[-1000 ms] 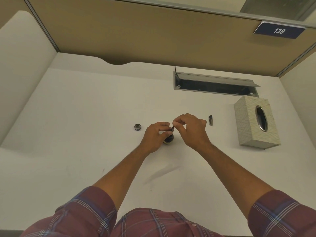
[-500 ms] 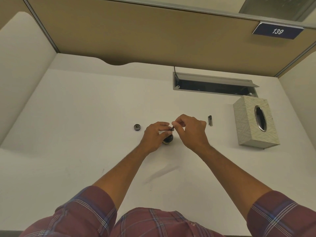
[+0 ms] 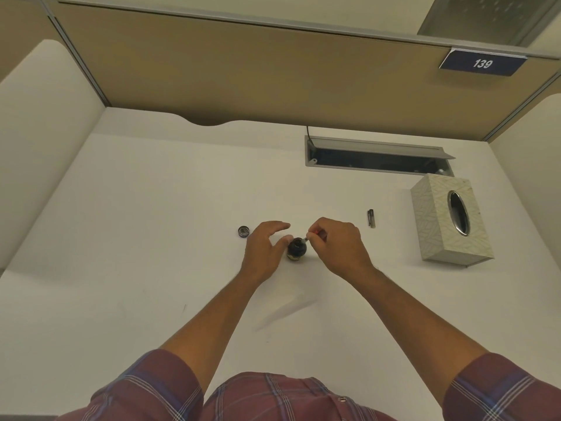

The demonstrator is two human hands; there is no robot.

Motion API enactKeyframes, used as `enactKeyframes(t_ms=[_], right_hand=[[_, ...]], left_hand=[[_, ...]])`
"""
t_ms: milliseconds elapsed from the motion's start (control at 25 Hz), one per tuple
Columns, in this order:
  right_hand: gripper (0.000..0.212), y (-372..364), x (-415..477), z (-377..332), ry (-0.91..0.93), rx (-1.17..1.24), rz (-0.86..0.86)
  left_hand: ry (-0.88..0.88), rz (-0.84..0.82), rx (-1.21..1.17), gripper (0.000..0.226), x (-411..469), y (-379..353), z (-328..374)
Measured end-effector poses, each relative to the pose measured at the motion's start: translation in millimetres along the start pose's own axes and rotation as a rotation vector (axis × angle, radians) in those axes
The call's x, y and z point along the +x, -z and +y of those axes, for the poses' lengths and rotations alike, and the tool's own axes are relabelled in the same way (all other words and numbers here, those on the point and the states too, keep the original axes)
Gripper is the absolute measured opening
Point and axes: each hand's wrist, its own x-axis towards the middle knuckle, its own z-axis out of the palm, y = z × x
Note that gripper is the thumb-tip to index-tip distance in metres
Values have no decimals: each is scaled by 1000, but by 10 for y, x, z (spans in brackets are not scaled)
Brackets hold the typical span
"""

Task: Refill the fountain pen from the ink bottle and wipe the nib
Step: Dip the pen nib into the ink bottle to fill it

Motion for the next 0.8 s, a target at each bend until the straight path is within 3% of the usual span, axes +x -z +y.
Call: enactKeyframes(t_ms=[160, 560, 720, 800], right_hand=[[9, 8, -162, 54, -19, 56, 14], [10, 23, -502, 146, -79, 81, 51], [18, 3, -548, 183, -143, 35, -4], [19, 1, -564, 217, -169, 24, -34]], left_hand=[[95, 185, -58, 21, -150, 16, -42], [243, 222, -158, 17, -514, -96, -5], [379, 200, -350, 9, -618, -145, 29], [483, 171, -574, 11, -643, -144, 49]])
